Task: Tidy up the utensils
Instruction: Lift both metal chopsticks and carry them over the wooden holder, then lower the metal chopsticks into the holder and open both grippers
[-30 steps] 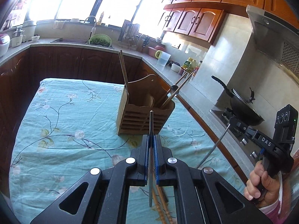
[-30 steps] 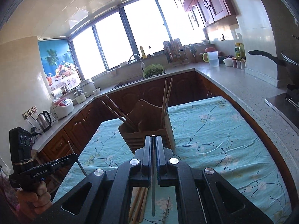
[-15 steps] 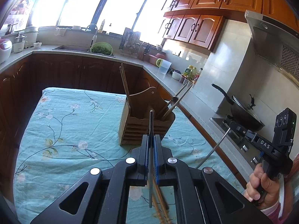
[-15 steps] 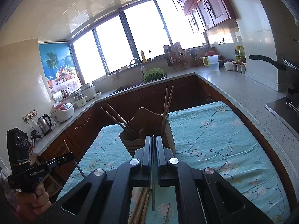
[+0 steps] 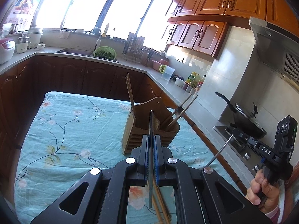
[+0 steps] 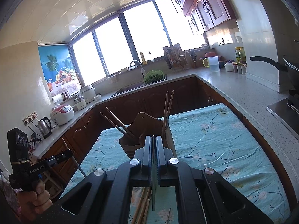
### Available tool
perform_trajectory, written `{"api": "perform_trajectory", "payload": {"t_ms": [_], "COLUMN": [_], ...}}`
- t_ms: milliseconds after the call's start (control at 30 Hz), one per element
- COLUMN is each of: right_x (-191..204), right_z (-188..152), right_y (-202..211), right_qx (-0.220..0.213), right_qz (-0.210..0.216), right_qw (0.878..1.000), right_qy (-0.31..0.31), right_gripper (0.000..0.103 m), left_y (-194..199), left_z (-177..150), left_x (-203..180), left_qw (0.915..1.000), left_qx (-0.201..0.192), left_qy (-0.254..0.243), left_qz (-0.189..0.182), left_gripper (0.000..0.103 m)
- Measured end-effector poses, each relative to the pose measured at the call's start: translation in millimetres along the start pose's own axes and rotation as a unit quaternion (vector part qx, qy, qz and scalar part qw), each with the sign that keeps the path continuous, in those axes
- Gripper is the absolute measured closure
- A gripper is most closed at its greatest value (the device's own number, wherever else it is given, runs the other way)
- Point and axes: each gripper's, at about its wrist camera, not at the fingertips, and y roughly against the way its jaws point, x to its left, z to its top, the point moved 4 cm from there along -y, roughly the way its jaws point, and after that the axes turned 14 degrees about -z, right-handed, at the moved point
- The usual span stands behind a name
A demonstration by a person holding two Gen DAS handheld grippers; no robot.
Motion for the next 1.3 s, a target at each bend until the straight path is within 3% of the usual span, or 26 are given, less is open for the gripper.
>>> {"api": "perform_trajectory", "payload": {"t_ms": [267, 600, 833, 1033, 1300], "right_x": [2, 12, 22, 19, 6], "right_z": [17, 80, 120, 125, 85], "right_y": [-7, -17, -38, -76, -116], "right_qx": [-0.01, -0.072, -0.108, -0.103, -0.066], "right_qz": [-0.001, -0.006, -0.007, -0.017, -0.018], "right_qw": [1.0, 0.997, 0.994, 0.994, 0.997], "right_qy": [-0.003, -0.005, -0.013, -0.021, -0.04], "right_gripper": [0.099, 0.099, 0.099, 0.099, 0.099], "left_y": [-4, -22, -61, -105, -152], "left_z": [16, 73, 108, 97, 58], "left_x": [8, 0, 0, 18, 28], "left_qw": [0.9998, 0.9969, 0.9921, 0.9899, 0.992], "left_qx": [-0.02, -0.076, -0.118, -0.129, -0.104], "left_qy": [0.006, -0.021, -0.039, -0.031, -0.029], "left_qz": [0.002, -0.002, 0.018, 0.049, 0.065], "left_gripper": [0.1, 0.1, 0.1, 0.1, 0.1]}}
